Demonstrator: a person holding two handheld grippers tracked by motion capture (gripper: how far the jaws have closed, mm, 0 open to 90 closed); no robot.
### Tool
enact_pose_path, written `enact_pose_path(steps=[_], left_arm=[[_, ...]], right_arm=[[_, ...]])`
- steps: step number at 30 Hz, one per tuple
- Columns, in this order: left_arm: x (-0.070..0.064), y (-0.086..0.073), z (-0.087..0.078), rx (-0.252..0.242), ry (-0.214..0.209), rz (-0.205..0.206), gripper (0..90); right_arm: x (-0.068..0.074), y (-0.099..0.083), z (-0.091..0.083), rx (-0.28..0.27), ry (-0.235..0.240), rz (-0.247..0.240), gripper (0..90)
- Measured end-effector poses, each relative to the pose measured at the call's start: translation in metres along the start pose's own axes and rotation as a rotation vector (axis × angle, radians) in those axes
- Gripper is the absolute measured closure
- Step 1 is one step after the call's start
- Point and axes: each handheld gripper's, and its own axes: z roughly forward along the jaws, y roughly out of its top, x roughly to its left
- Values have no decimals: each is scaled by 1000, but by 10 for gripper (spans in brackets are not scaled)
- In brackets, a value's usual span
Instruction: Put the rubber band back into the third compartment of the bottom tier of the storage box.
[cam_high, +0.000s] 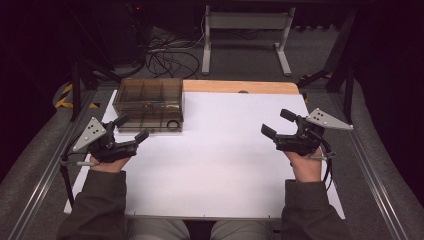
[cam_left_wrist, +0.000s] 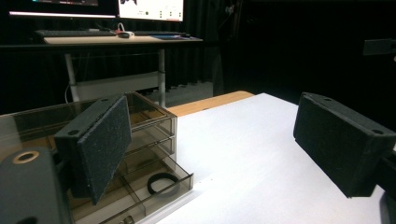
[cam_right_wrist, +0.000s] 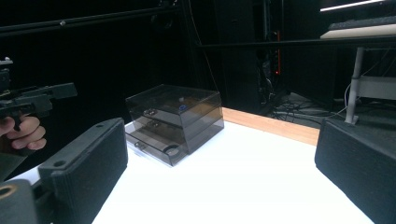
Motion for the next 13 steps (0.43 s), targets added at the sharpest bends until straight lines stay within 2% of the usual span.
enact_pose_path(steps=[13], left_arm=[[4,-1,-2,-2,-28,3,119]], right_arm=[[-3,-7,9,36,-5,2,31]])
